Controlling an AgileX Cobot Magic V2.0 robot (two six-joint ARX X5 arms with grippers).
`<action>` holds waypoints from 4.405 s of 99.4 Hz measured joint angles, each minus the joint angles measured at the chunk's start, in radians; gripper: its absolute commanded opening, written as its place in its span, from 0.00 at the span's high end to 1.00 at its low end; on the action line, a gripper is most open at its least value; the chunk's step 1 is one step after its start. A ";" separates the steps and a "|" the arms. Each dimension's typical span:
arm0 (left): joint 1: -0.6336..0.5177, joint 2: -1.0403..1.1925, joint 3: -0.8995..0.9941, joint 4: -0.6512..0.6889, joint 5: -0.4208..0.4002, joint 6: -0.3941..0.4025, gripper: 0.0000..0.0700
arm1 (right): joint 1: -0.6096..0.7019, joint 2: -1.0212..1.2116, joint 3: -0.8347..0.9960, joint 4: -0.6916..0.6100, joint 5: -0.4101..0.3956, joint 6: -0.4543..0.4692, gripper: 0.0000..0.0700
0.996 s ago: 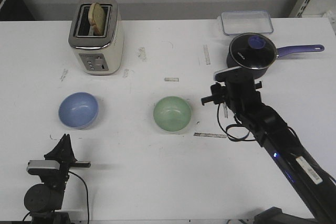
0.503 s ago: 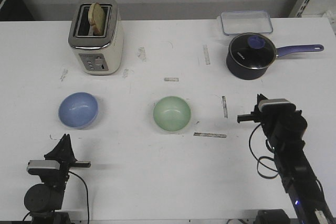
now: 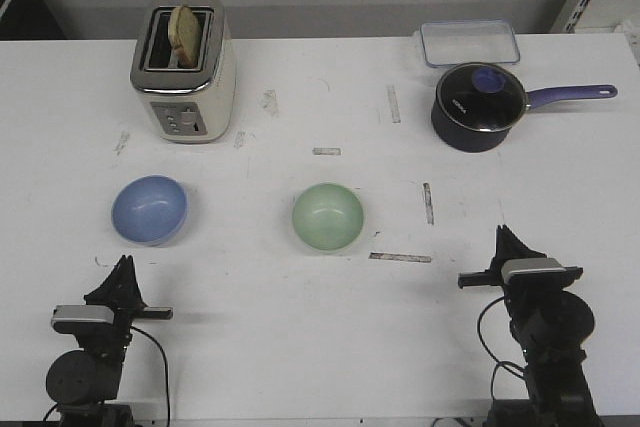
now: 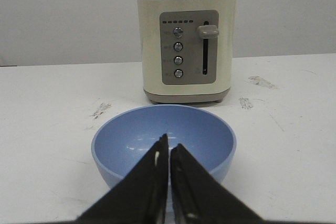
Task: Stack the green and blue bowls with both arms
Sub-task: 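Release the green bowl and retract the right gripper to rest, then reach the left gripper forward and grasp the rim of the light blue bowl, then lift the blue bowl with the left gripper and lower it into the green bowl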
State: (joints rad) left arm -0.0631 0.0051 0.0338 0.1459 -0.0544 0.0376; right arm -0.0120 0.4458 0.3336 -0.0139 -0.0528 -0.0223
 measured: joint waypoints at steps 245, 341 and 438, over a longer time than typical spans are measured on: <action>0.088 1.311 1.244 -0.782 0.096 -0.269 1.00 | 0.000 -0.235 0.000 0.003 0.000 0.000 0.98; 0.327 1.666 1.327 -1.010 0.289 -0.182 0.58 | 0.000 -0.235 0.000 0.003 0.000 0.000 0.98; -0.053 1.625 1.528 -1.023 0.353 -0.348 1.00 | 0.000 -0.235 0.000 0.003 0.000 0.000 0.98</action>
State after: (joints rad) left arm -0.1165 1.6299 1.5616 -0.8768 0.2985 -0.3107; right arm -0.0120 0.2104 0.3336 -0.0105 -0.0525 -0.0223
